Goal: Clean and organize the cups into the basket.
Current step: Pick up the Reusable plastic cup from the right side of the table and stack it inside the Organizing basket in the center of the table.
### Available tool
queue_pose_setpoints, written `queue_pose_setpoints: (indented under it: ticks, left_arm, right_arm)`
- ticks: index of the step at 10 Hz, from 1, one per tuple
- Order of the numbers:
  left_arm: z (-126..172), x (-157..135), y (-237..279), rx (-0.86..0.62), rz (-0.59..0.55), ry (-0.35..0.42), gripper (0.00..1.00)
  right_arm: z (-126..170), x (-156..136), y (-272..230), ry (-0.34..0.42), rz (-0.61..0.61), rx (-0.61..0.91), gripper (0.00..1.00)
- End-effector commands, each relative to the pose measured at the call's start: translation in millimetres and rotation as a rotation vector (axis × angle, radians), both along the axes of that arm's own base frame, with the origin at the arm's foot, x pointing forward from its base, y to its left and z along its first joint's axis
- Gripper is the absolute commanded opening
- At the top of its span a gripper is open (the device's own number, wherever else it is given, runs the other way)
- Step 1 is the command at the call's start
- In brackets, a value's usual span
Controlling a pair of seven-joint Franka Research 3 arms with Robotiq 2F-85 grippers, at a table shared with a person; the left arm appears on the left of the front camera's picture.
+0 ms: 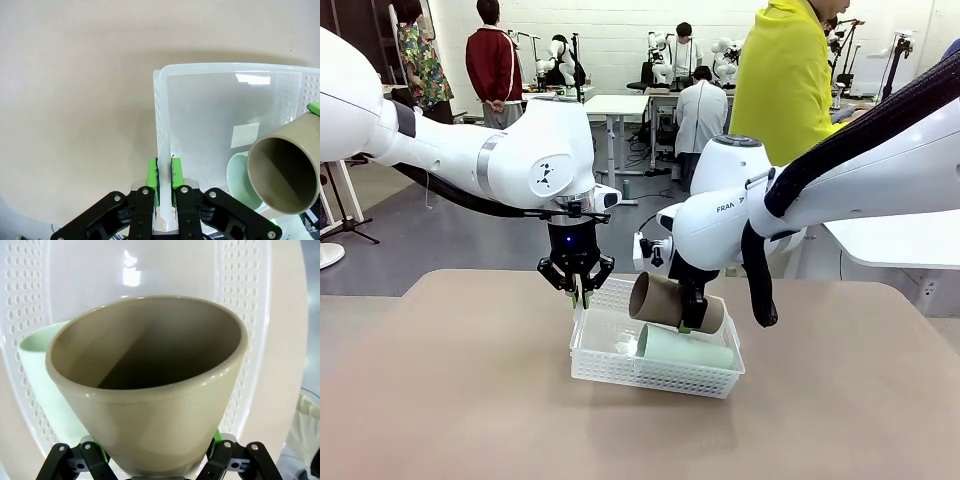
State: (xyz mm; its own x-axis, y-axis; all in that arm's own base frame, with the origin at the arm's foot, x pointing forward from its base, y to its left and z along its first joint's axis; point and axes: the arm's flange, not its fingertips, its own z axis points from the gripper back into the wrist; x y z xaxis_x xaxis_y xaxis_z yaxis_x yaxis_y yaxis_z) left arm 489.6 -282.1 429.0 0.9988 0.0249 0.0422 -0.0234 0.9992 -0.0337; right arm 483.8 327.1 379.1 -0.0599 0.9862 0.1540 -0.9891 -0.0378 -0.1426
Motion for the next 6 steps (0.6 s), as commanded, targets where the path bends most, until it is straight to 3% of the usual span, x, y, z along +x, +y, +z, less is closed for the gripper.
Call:
queue_pose_setpoints:
  ticks: [1, 2, 6]
  left_arm:
    - [-0.7, -1.2, 0.1, 0.003, -0.003, 0.001, 0.00]
    - [-0.7, -1.2, 0.1, 0.003, -0.003, 0.001, 0.00]
    - [-0.7, -1.2, 0.1, 0.003, -0.003, 0.001, 0.00]
  right_arm:
    - [-2.4, -2.0, -10.5, 0.031, 0.018, 0.028, 0.86]
    - [-1.7, -2.2, -10.4, 0.023, 0.025, 0.038, 1.00]
    - [1.3, -1.9, -10.7, 0.013, 0.030, 0.056, 1.00]
